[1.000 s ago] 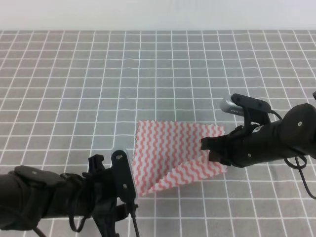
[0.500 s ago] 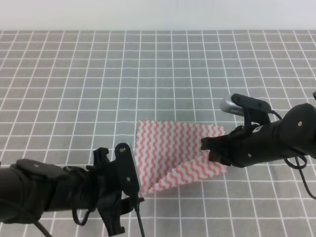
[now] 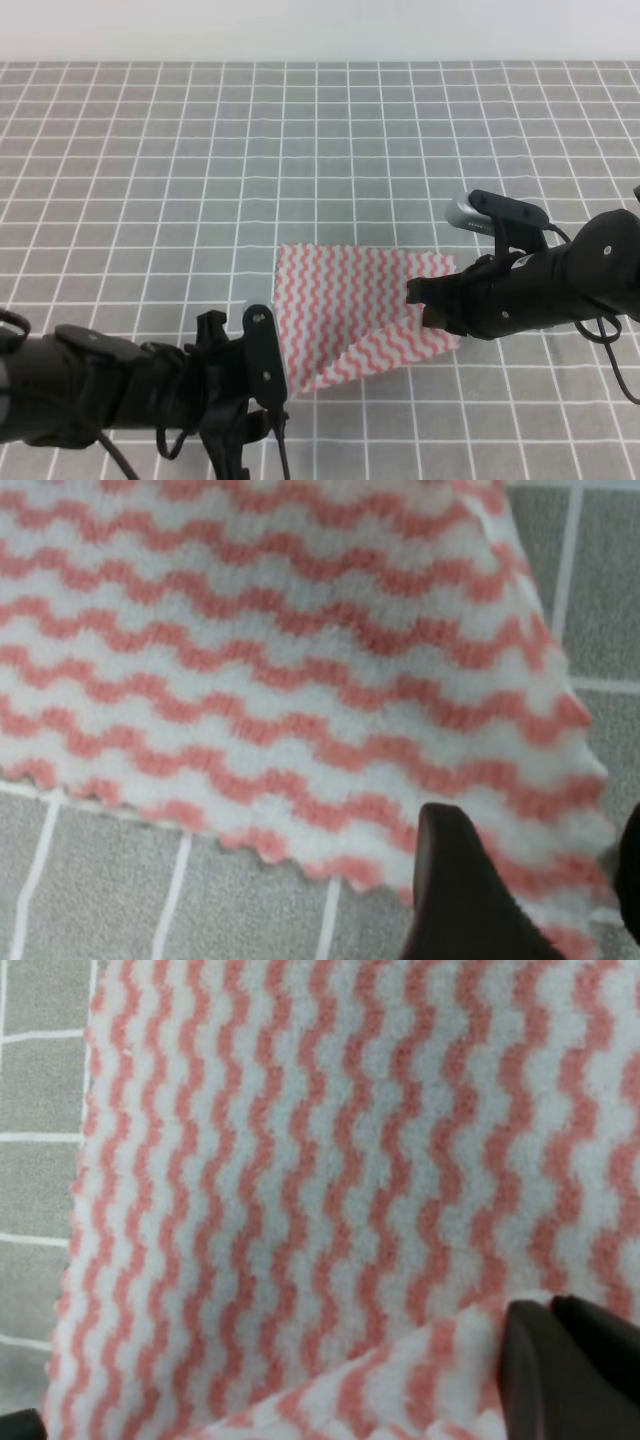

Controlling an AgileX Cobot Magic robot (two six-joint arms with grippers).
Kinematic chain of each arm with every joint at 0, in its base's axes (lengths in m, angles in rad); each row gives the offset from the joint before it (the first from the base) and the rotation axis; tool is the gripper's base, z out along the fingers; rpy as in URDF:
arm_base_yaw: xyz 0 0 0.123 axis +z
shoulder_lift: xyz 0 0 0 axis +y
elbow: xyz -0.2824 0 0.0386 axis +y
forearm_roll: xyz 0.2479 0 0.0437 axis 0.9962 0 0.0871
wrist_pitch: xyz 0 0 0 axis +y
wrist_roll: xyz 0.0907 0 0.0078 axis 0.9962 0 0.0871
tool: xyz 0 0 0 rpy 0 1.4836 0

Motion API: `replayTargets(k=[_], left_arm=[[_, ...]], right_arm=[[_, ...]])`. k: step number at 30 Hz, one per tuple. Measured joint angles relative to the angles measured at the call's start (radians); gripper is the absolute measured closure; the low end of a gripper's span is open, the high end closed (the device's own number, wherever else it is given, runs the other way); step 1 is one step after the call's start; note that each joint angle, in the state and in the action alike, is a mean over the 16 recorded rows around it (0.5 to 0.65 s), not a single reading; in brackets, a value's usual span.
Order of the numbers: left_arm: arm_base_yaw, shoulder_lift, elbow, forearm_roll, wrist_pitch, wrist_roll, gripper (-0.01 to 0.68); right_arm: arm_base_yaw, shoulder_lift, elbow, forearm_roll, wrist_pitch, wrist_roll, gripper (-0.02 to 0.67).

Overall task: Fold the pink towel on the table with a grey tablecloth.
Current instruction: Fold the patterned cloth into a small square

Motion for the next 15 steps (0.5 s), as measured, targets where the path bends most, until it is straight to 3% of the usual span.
replayTargets(k=[15], left_arm=[[0.0,0.026,-0.019,0.0,-0.01,0.0,0.383]], right_arm=[[0.0,0.0,0.0,-0.002,0.01,-0.002,0.664]])
